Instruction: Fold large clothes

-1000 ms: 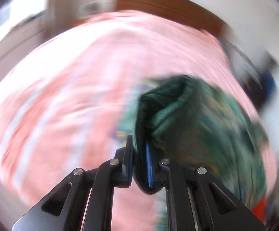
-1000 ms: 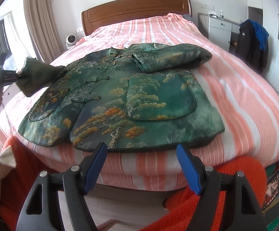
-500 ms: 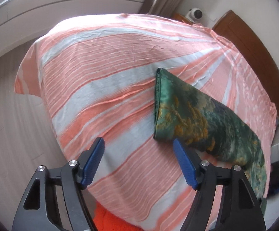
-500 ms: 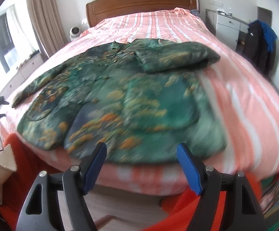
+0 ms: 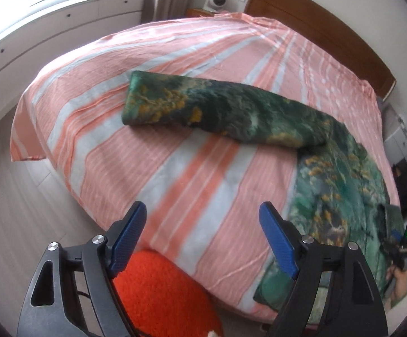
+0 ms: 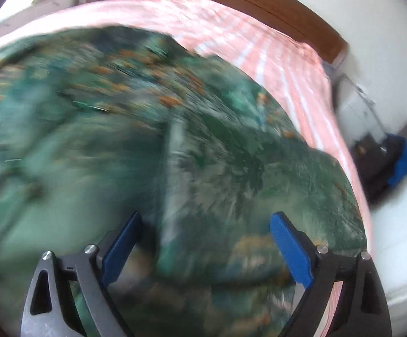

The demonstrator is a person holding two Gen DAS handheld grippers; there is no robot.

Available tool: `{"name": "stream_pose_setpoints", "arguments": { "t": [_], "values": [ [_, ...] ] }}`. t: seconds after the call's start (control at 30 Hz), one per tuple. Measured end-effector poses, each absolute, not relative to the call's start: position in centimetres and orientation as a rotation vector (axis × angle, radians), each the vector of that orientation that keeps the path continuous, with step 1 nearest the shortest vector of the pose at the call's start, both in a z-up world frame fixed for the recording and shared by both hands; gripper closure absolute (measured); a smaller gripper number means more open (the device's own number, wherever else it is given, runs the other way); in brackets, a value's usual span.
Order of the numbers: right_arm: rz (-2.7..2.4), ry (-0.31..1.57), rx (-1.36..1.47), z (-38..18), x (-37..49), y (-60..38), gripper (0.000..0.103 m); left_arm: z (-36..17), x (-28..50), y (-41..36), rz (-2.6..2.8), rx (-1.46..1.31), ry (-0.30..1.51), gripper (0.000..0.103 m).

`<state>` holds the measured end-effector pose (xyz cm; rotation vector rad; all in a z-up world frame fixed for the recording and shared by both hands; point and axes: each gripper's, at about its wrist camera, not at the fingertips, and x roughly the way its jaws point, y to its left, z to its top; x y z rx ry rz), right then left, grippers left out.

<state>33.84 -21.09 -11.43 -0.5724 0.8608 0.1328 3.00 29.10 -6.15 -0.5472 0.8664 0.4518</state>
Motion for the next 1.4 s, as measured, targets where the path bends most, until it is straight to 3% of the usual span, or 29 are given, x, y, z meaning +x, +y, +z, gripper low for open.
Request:
{"name": "stream_pose_setpoints", "arguments": {
  "t": [0.03, 0.07, 0.1, 0.2, 0.43, 0.6, 0.77, 0.87, 0.93, 1.0, 1.23, 1.4],
  "values": [
    [0.126, 0.854, -0.520, -11.3, 34.1, -21.9, 0.041, -6.1, 3.2, 28.1, 0.440, -0.522, 0.883, 0.019],
    [0.129, 0.855, -0.466, -10.9, 34.2, -22.7, 0.055, -6.0, 3.5, 27.4, 0.432, -0.497, 0.895, 0.019],
    [0.104, 0.854, -0.367, -9.9, 34.3, -24.6, 0.079, -6.0, 3.9, 26.5, 0.425, -0.468, 0.907, 0.019],
    [0.038, 0.778, -0.237, -6.2, 33.6, -29.9, 0.088, -5.6, 5.0, 24.7, 0.401, -0.421, 0.915, 0.019],
    [-0.203, 0.711, -0.157, 2.2, 31.1, -48.9, 0.087, -3.9, 7.2, 20.5, 0.284, -0.356, 0.888, 0.019],
    [-0.490, 0.821, -0.069, 3.4, 25.7, -65.1, 0.063, -4.5, 7.6, 18.1, 0.262, -0.258, 0.895, 0.016],
    [-0.606, 0.851, -0.001, 3.0, 19.0, -69.7, 0.063, -5.5, 8.1, 17.3, 0.274, -0.225, 0.902, 0.013],
    [-0.516, 0.838, 0.008, 2.8, 16.4, -66.1, 0.060, -5.2, 8.5, 16.6, 0.254, -0.229, 0.887, 0.013],
    [-0.402, 0.815, 0.010, 2.6, 15.1, -61.3, 0.044, -4.9, 8.8, 15.9, 0.229, -0.225, 0.875, 0.012],
    [-0.266, 0.784, 0.017, 2.1, 14.2, -55.3, 0.037, -4.6, 9.0, 15.0, 0.200, -0.215, 0.865, 0.011],
    [0.180, 0.793, 0.124, -2.4, 12.2, -34.6, 0.035, -5.6, 9.3, 10.2, 0.074, -0.187, 0.871, 0.010],
    [0.325, 0.872, 0.084, -5.9, 11.6, -26.0, 0.035, -7.0, 8.9, 7.1, 0.018, -0.108, 0.887, 0.010]
  ]
}}
